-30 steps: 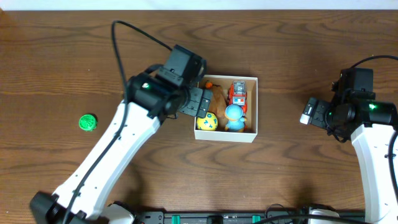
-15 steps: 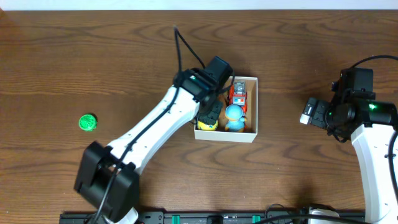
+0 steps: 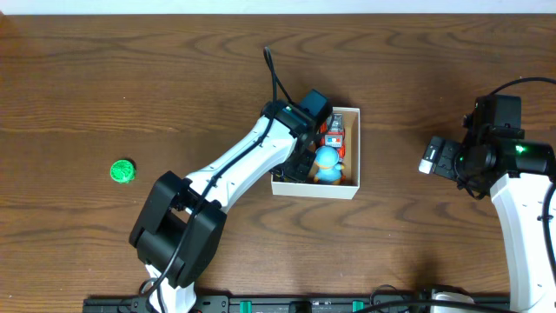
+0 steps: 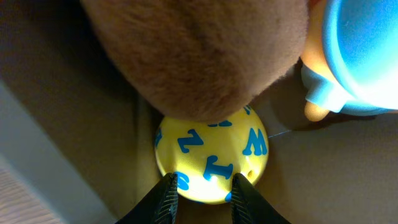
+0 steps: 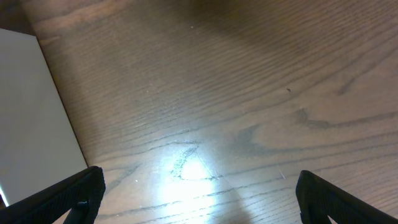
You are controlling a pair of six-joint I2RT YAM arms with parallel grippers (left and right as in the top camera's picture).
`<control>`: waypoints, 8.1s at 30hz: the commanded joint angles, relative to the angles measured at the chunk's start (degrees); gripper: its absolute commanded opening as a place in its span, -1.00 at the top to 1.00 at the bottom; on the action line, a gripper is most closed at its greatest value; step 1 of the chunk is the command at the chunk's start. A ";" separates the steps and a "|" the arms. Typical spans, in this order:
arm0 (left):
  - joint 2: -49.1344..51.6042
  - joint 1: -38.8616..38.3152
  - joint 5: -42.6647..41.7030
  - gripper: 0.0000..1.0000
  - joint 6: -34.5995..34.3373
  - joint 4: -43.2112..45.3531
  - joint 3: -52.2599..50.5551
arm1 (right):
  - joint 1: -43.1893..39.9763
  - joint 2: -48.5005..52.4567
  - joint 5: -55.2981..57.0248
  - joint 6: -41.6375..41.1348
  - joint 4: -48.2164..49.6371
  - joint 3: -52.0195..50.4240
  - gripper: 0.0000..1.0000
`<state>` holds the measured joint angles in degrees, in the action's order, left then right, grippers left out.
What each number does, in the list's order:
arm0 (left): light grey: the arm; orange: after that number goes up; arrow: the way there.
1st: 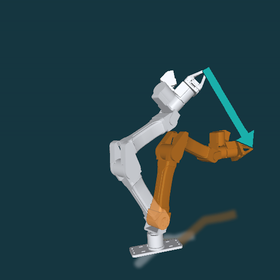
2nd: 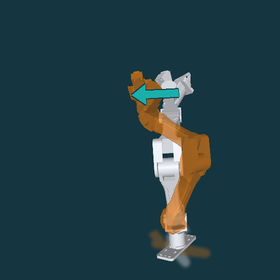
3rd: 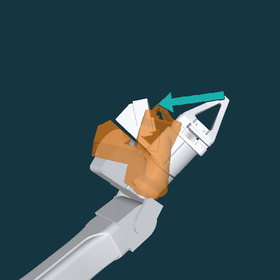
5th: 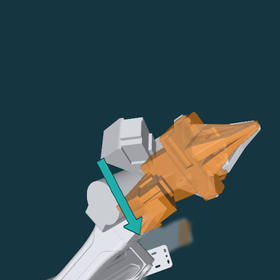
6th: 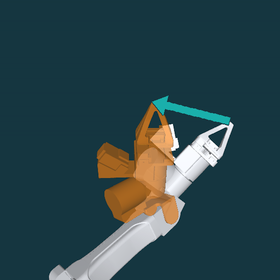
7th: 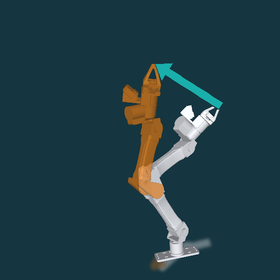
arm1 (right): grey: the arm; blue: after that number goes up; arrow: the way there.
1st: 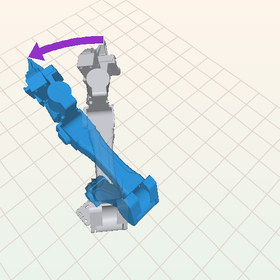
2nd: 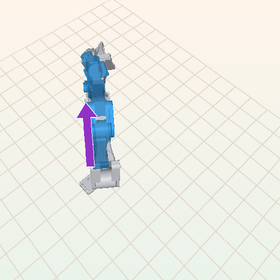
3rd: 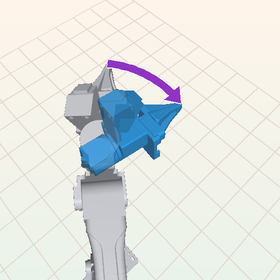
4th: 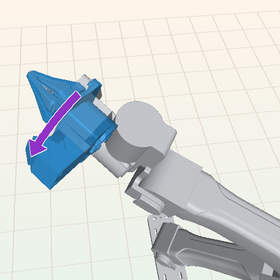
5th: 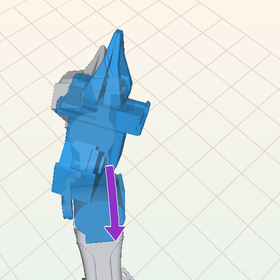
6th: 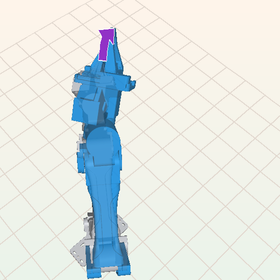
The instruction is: Pack container
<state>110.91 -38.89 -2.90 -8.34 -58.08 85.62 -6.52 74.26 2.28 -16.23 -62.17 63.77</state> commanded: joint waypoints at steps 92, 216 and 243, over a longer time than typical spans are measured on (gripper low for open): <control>5.79 62.51 -1.42 -0.97 -4.24 11.96 -9.55 | -0.66 0.66 0.48 1.73 0.02 -1.70 -0.99; -29.27 43.87 -1.46 0.78 -0.15 -1.68 -4.31 | 17.11 17.27 -4.52 0.42 15.39 -1.70 0.97; -29.24 43.87 -1.42 0.77 -0.13 -1.62 -4.31 | 20.09 29.64 -16.28 0.66 54.10 -1.57 0.92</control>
<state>81.56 4.78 -4.14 -7.97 -59.61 81.38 13.10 103.68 -11.40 -15.49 -8.58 62.06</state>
